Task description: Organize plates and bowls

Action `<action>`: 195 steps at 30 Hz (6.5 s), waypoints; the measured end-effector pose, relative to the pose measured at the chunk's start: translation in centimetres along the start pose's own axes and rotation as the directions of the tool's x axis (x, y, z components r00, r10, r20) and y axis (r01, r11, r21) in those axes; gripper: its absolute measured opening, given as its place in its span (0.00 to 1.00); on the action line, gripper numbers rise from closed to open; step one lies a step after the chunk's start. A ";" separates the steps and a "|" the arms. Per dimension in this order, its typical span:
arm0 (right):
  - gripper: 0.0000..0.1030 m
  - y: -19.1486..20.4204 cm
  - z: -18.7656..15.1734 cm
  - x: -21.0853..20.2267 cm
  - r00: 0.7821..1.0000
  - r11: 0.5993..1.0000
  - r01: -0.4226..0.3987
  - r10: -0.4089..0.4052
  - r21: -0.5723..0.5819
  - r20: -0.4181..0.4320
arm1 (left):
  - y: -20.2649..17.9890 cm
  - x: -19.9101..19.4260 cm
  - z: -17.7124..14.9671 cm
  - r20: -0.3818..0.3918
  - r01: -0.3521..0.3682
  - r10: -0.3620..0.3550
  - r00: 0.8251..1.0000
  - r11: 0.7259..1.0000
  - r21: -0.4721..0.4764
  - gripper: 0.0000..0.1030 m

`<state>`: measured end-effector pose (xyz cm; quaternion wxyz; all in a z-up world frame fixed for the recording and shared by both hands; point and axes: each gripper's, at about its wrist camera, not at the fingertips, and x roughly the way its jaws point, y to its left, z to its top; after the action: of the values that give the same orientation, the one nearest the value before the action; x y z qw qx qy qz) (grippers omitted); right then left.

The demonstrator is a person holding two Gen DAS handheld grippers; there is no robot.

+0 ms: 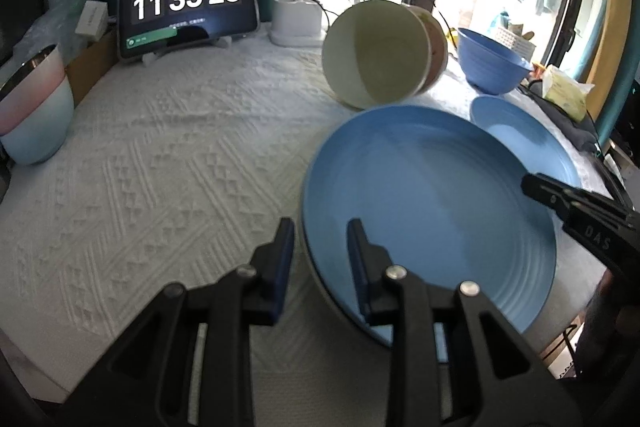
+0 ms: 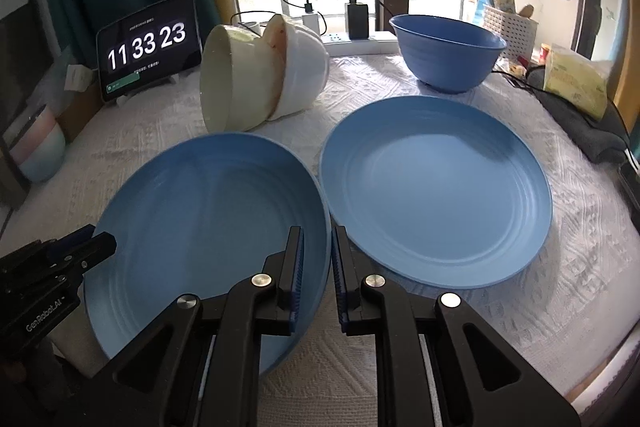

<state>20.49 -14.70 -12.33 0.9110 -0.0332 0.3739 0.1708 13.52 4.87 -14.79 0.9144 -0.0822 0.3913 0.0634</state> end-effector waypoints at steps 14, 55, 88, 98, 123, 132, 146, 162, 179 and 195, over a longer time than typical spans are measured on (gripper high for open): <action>0.17 -0.4 0.1 -1.8 0.999 1.000 0.007 -0.007 0.001 0.043 | -0.5 -1.6 0.3 0.037 -0.005 0.005 0.999 1.000 0.004 0.28; 0.21 -9.8 1.3 -3.4 0.992 0.990 -0.011 -0.007 0.139 0.124 | -11.2 -1.0 4.8 0.061 0.052 -0.063 0.996 0.985 0.162 0.44; 0.21 -18.8 2.3 -0.4 0.992 0.965 0.055 -0.082 0.257 0.097 | -17.7 6.3 10.2 0.006 0.097 -0.100 0.995 0.971 0.220 0.44; 0.22 -19.9 2.3 1.1 0.994 0.956 0.068 -0.089 0.286 0.060 | -18.0 8.9 10.8 -0.050 0.088 -0.080 0.996 0.976 0.199 0.44; 0.33 -19.7 2.9 3.7 0.999 0.967 0.038 -0.030 0.254 -0.035 | -19.0 13.3 10.3 -0.250 0.149 -0.099 0.963 0.971 0.188 0.44; 0.23 -19.1 2.8 3.7 0.999 0.976 0.025 -0.017 0.218 -0.035 | -19.3 12.7 10.0 -0.240 0.163 -0.112 0.964 0.965 0.204 0.38; 0.23 -19.2 2.6 2.1 0.998 0.969 0.067 -0.068 0.238 -0.005 | -19.7 10.0 9.9 -0.175 0.179 -0.138 0.975 0.951 0.250 0.35; 0.23 -17.1 2.7 -0.3 0.996 0.974 0.074 -0.083 0.216 0.035 | -17.6 6.9 9.5 -0.126 0.189 -0.164 0.978 0.955 0.229 0.35; 0.23 -12.6 2.8 -1.6 0.996 0.985 0.058 -0.067 0.160 0.054 | -12.6 3.9 8.1 -0.093 0.178 -0.164 0.982 0.971 0.161 0.35; 0.23 -6.8 2.9 -2.0 0.998 0.997 0.027 -0.031 0.069 0.055 | -7.0 1.8 6.5 -0.067 0.152 -0.147 0.987 0.985 0.077 0.35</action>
<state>23.36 -21.12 -9.31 0.9240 -0.0025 0.3536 0.1455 20.56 -0.62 -10.99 0.9068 -0.0757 0.4140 -0.0240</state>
